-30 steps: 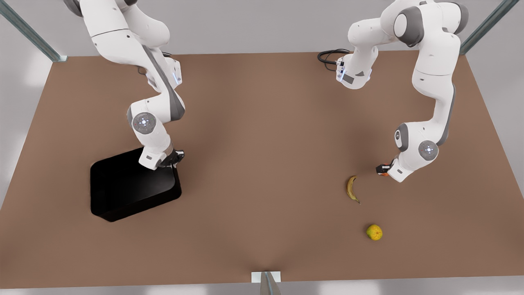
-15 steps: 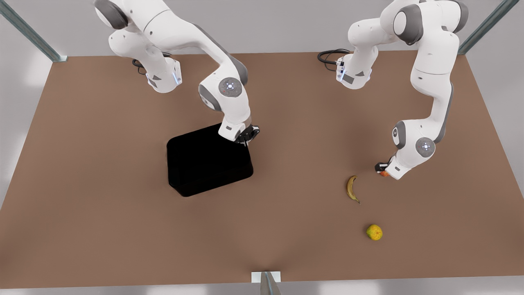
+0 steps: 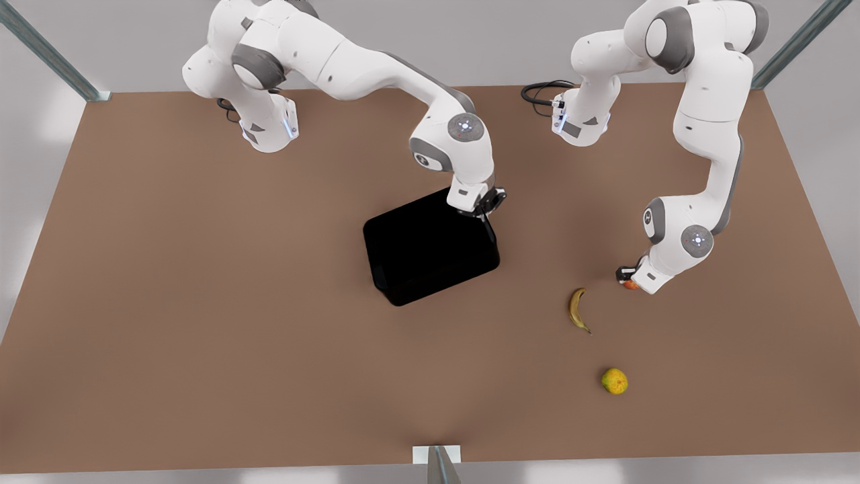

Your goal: Place the storage box in the middle with the right arm, and place the apple in the storage box with the left arm

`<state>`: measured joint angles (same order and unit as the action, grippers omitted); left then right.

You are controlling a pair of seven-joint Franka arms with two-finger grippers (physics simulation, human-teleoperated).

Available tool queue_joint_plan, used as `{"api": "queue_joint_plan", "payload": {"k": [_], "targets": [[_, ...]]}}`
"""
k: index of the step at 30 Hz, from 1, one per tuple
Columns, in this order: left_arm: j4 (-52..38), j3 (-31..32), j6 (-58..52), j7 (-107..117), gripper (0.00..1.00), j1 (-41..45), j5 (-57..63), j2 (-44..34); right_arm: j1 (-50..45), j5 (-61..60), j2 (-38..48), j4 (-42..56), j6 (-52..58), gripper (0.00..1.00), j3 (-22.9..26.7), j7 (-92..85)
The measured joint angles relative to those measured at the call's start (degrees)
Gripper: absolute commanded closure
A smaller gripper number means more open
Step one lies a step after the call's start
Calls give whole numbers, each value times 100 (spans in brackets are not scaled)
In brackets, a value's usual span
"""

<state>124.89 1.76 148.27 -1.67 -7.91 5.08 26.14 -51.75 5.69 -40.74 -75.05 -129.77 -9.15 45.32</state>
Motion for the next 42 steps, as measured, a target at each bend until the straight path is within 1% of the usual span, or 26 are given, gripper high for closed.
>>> {"api": "queue_joint_plan", "payload": {"k": [2,4,7,8,9,13,14,15,16,18,19,20,21,23,24,25,28,30,31,32,34,35,37,38,40,42], "targets": [[0,0,0,0,30,-4,0,-3,-231,2,-297,419,-10,79,58,188],[8,0,-17,0,30,-9,0,-54,-343,2,-514,567,-379,79,62,244],[44,0,-33,0,30,-9,0,-83,-729,15,-1154,1253,-547,79,350,387],[44,0,-35,0,30,-9,0,-86,-758,50,-1235,1309,-643,10,384,466],[44,0,-20,0,30,-9,0,-78,-780,77,-1236,1290,-743,0,446,473],[43,0,0,8,32,-9,2,-47,-794,153,-1143,1279,-787,0,460,483],[43,0,0,0,33,-9,2,-47,-739,113,-927,1166,-720,0,459,456],[44,0,8,1,33,-9,3,-39,-538,67,-467,817,-583,0,412,413],[35,0,5,1,33,-9,6,-39,-277,-2,198,469,-44,0,276,178],[43,0,0,2,33,-9,13,-56,267,-179,1217,353,1668,0,256,-696],[44,0,1,10,33,-9,17,-56,717,-182,1744,-29,2036,0,250,-1064],[44,0,1,3,33,-12,22,-56,1249,-190,2321,-624,2103,0,220,-1578],[44,0,1,2,33,-18,27,-56,1724,-191,2734,-856,2418,0,208,-2104],[49,0,-29,8,33,-17,33,-86,2403,-182,3271,-899,3033,0,207,-2879],[84,8,-47,12,33,-42,36,-160,2755,-181,3570,-1189,3045,0,197,-3453],[118,9,-60,20,33,-44,37,-210,3272,-182,3731,-1288,3061,0,161,-3660],[277,74,-111,104,32,-13,30,-455,4898,-165,3841,-1286,3294,0,-13,-3854],[268,172,-308,244,32,-14,22,-633,5372,-124,3736,-1153,3721,0,-20,-3823],[241,275,-467,445,32,-21,22,-721,5327,-116,3646,-1066,3773,0,-19,-3804],[213,379,-572,614,32,-3,24,-757,5001,-120,3632,-1056,3774,0,-20,-3811],[135,677,-889,999,32,0,15,-976,3978,-160,3534,-1021,3775,0,-21,-3800],[40,866,-1129,1243,32,-20,7,-1117,3920,-134,3512,-1017,3758,0,-14,-3806],[-101,1253,-1521,1652,32,9,-65,-1329,4570,-146,3439,-898,3783,0,9,-3826],[-161,1468,-1637,1873,32,38,-104,-1410,4631,-168,3431,-897,3791,0,53,-3868],[-436,1516,-2003,2456,32,523,-179,-1428,4498,-173,3428,-819,3801,0,42,-3856],[-617,1504,-2116,3051,32,1099,-311,-1419,4511,-173,3424,-813,3792,0,45,-3850]]}}
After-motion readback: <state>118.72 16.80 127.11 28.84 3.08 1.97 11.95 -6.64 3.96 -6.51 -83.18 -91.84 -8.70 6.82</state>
